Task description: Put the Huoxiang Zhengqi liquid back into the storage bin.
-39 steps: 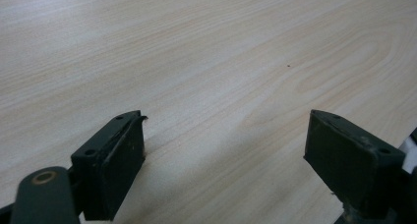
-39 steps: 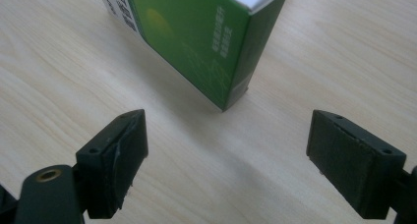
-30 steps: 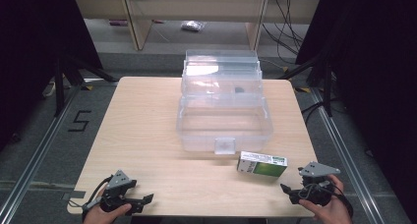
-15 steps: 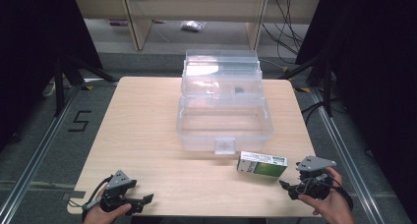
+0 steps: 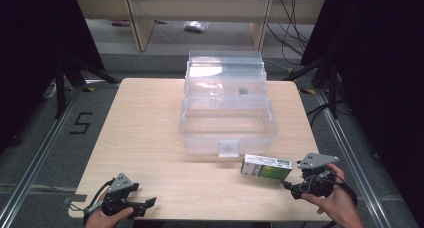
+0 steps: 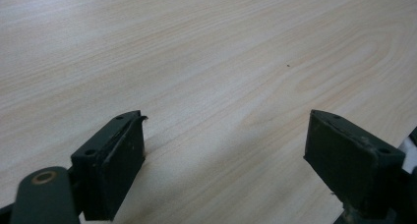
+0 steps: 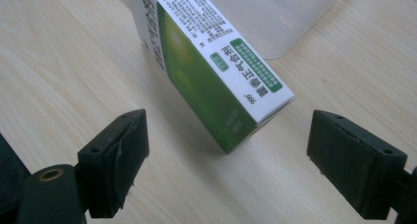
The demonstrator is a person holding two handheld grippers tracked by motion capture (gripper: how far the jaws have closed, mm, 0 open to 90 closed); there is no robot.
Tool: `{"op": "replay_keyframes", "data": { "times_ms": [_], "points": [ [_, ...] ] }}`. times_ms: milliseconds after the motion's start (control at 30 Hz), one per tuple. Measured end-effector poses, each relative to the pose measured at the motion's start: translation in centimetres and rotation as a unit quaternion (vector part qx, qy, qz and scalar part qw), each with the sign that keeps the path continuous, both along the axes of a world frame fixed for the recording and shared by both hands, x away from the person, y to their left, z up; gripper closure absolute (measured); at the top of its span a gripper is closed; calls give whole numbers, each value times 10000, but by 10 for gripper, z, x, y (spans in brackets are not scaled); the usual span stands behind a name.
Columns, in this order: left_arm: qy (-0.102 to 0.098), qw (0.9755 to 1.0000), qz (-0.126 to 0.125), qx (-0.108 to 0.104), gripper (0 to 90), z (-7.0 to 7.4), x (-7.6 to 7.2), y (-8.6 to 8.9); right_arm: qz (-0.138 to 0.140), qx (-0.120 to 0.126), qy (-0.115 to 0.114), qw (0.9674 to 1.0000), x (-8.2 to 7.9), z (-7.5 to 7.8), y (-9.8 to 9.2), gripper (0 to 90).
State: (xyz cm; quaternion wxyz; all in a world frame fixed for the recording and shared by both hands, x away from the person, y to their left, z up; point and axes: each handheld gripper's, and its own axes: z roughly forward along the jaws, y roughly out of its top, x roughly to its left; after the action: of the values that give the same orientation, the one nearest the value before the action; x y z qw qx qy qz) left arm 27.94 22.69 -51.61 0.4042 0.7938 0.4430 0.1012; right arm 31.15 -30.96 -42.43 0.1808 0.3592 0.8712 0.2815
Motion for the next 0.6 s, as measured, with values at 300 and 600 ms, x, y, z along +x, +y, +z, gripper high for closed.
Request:
{"op": "replay_keyframes", "data": {
  "times_ms": [300,600],
  "points": [
    [26,10000,32,18,148,0,0,1,230,-224,118,9994,9,13,8,179],
    [43,10000,30,49,148,0,0,1,444,-490,163,9977,21,25,22,177]
  ]
}}
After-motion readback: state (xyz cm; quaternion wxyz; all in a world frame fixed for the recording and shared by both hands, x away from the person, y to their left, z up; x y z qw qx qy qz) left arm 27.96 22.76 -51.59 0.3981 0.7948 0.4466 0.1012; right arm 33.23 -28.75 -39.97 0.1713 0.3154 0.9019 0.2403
